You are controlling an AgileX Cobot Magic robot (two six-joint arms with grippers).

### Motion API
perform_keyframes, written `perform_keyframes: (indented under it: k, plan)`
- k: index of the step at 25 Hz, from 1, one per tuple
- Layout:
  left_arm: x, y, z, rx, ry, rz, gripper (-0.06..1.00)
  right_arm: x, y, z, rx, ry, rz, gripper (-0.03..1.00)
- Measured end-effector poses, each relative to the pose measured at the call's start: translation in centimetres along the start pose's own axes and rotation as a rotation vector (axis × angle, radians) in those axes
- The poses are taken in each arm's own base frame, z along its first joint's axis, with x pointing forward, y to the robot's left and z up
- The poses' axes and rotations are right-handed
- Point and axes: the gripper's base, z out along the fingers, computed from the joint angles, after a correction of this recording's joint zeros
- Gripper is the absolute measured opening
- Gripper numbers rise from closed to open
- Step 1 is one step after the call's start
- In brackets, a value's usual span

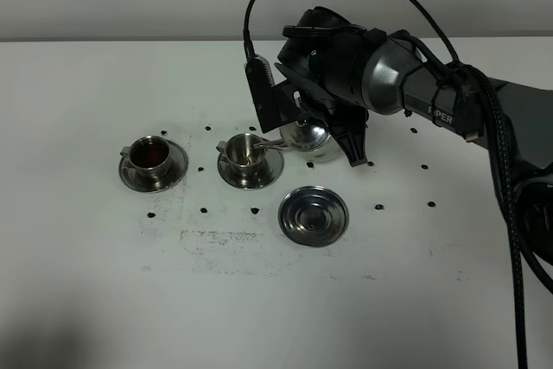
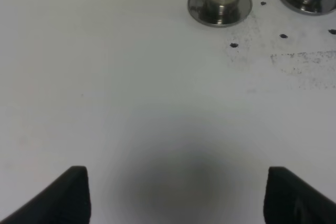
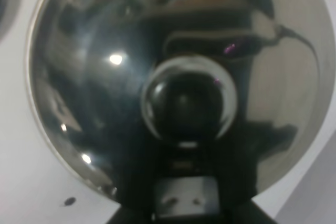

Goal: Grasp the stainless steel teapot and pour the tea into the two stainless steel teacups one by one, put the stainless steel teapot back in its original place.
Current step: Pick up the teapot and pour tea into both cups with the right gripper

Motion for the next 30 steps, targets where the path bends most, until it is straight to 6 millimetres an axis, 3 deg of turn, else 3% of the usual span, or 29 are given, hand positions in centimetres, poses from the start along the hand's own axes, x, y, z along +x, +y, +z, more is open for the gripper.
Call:
perform_keyframes:
  k: [14,30]
  plan:
    - [0.0,0.0,0.0,0.0,0.0,0.0,0.66,0.5,-0.3,0.0,0.033,0.055,-0.011,0.17]
    - [0.0,0.0,0.0,0.0,0.0,-0.001,0.66,-0.6,0.1,-0.8,0.051,0.073,-0.039,0.17]
